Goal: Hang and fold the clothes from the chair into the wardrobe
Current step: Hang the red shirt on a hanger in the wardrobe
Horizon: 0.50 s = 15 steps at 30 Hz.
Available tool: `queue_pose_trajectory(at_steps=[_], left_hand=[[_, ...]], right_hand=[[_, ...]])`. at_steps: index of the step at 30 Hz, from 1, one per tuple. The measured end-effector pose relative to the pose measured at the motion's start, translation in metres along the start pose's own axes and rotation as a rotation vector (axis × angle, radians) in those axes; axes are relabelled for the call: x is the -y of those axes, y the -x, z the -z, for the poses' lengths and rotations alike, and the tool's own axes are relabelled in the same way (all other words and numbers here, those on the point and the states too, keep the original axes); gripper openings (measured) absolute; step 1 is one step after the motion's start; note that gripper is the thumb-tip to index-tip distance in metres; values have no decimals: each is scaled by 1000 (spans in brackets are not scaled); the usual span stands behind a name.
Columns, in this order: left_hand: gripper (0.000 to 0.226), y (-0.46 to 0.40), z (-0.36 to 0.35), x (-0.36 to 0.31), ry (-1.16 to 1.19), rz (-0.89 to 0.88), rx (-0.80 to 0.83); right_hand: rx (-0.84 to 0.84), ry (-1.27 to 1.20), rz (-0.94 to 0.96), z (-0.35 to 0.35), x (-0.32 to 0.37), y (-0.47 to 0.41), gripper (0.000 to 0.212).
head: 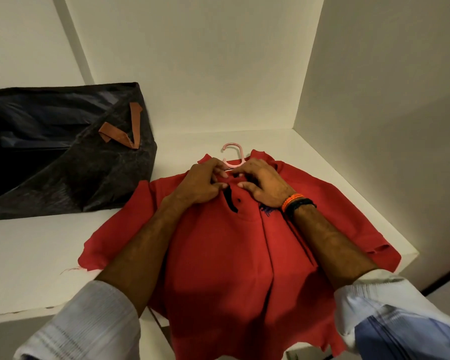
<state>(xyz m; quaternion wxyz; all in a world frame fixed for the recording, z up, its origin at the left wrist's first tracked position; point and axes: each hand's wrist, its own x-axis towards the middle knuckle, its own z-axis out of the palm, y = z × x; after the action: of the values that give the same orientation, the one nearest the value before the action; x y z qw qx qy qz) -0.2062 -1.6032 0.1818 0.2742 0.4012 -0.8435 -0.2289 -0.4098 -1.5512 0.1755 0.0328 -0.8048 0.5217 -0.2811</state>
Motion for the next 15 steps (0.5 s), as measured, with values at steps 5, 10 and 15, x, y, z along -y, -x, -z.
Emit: queue_pose_trajectory(at_steps=[5,10,15], left_hand=[[33,-4,4,-7,-91,-42,61],[23,-13,8,-11,-156,-29,145],[13,-18,1,-9,-78,52,-14]], right_hand=[[-134,-149,3,6,-1,5,16],[-214,-295,-88,16,1,7,15],[-172,-338,-90,18,3,9,14]])
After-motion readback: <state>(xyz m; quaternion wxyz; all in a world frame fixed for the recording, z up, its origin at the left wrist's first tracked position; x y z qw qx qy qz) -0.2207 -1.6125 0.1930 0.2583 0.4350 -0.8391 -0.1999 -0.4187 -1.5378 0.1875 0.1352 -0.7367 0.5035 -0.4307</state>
